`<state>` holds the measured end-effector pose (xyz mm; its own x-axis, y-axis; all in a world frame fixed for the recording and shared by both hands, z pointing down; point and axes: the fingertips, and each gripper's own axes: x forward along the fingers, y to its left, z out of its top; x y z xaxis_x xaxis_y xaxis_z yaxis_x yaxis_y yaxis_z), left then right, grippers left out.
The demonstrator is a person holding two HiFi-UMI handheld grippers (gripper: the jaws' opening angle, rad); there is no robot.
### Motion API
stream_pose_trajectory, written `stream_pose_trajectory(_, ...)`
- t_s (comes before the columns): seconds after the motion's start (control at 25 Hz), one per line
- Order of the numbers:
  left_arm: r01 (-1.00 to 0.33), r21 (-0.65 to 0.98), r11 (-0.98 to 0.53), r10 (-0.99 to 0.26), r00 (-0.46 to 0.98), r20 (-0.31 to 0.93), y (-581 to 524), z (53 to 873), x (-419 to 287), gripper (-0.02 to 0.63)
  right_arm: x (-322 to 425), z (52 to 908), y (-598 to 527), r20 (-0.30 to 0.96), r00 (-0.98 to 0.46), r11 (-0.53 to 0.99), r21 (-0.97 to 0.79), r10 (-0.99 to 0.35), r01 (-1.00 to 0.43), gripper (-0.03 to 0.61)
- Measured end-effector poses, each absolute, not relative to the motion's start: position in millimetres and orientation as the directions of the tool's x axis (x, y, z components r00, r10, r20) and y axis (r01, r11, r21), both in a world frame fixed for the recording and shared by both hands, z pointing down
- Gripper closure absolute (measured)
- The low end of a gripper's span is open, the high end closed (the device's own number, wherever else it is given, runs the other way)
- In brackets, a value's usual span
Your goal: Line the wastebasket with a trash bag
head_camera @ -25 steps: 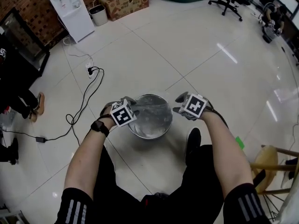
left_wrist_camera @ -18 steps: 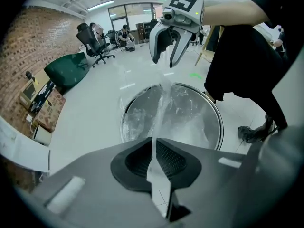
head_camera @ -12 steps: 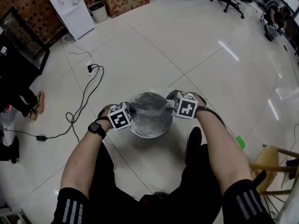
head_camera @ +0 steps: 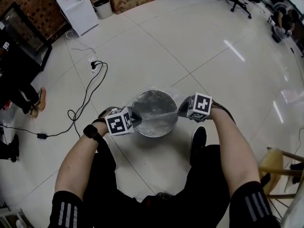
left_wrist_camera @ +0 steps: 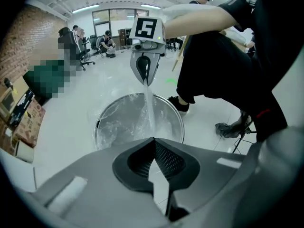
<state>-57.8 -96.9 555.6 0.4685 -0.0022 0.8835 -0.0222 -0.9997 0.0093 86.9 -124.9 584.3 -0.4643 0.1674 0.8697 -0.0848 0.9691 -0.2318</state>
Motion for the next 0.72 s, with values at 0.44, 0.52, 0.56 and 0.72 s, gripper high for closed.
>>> stream_pose_trajectory(0.44,0.122,0.284,-0.951,0.307,0.472,0.826,-6,567,-46,0.614,89,595,-66,0.799,-0.414,0.872,-0.488,0.436,-0.023,0.571)
stream_pose_trajectory(0.52,0.141,0.326,-0.935,0.354,0.452,0.819,8,576,-42,0.614,89,600,-61,0.800,-0.389,0.864,-0.504,0.457,-0.020,0.571)
stream_pose_trajectory(0.56,0.147,0.345,-0.927,0.374,0.440,0.816,14,580,-41,0.614,89,603,-58,0.799,-0.379,0.859,-0.512,0.467,-0.021,0.571)
stream_pose_trajectory(0.72,0.140,0.389,-0.911,0.412,0.376,0.830,24,602,-44,0.614,92,618,-48,0.800,-0.335,0.843,-0.537,0.498,-0.030,0.571)
